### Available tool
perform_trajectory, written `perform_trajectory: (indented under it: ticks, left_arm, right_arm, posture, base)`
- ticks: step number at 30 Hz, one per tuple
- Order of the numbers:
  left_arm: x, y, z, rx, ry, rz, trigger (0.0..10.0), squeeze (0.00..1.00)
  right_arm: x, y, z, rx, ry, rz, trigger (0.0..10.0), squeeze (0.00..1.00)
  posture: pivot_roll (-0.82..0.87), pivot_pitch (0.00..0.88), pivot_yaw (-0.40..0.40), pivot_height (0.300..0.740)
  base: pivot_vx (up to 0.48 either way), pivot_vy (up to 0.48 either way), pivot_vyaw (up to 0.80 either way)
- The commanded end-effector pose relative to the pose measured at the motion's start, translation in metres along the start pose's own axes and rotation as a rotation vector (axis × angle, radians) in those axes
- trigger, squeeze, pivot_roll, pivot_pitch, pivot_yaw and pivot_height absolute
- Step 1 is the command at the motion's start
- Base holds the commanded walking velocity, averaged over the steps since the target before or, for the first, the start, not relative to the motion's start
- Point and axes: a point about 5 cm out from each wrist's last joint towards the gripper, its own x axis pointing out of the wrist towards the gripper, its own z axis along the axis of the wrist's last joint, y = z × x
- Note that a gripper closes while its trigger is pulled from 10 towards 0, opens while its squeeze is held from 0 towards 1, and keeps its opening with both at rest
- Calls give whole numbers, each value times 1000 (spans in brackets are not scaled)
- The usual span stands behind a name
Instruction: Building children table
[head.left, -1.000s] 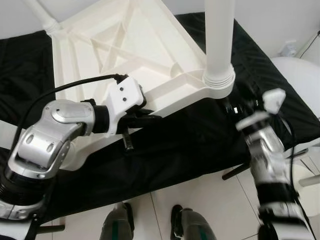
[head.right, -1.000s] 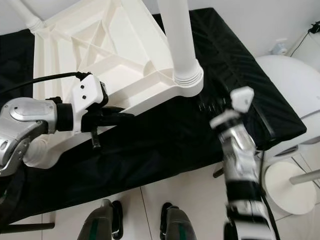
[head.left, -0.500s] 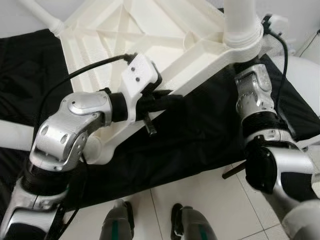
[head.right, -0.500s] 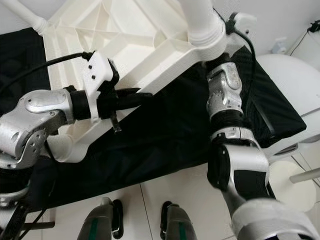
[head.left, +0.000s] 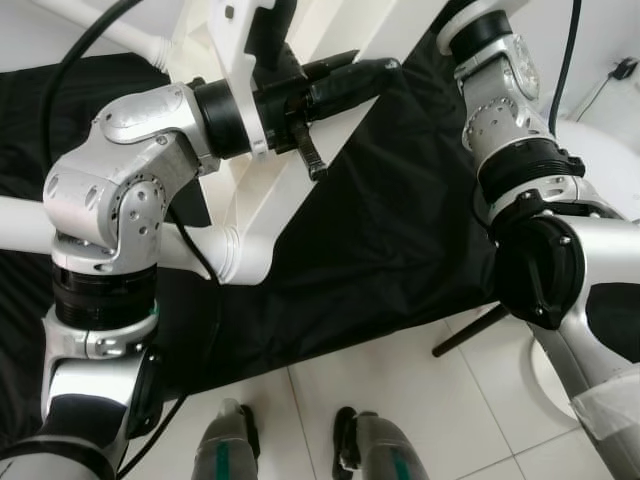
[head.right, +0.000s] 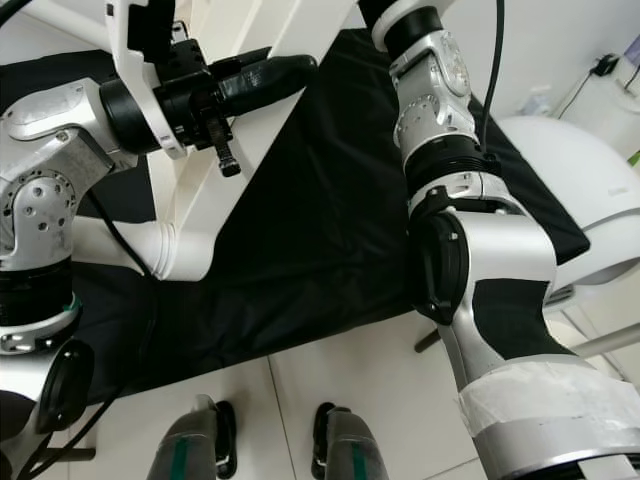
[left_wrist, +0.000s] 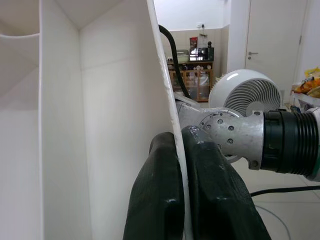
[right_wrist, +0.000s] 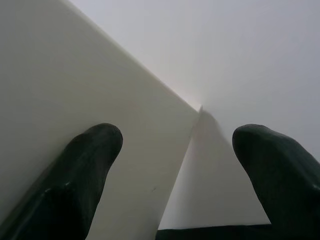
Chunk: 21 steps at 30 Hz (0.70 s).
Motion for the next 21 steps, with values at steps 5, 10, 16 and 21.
perform_trajectory:
  ticks: [5, 10, 16, 21]
  left_arm:
    - [-7, 21, 4, 16, -89, 388, 10000, 0]
    - [-15, 24, -13, -51, -66, 462, 10000, 82]
    - [-58, 38, -43, -205, -85, 746, 10000, 949]
    - [-63, 33, -41, -170, -57, 707, 10000, 1000]
  right_arm:
    - [22, 45, -8, -39, 77, 282, 10000, 0]
    - [20, 44, -11, -50, 92, 289, 10000, 0]
    - [9, 32, -17, -78, 147, 292, 10000, 0]
    - [6, 29, -20, -83, 163, 286, 10000, 0]
  posture:
    - [3, 52, -86, 740]
    - [-1, 55, -89, 740]
    - [-9, 61, -104, 740]
    - [0, 67, -115, 740]
  base:
    - [0, 0, 0]
    - [0, 0, 0]
    - [0, 0, 0]
    - [0, 0, 0]
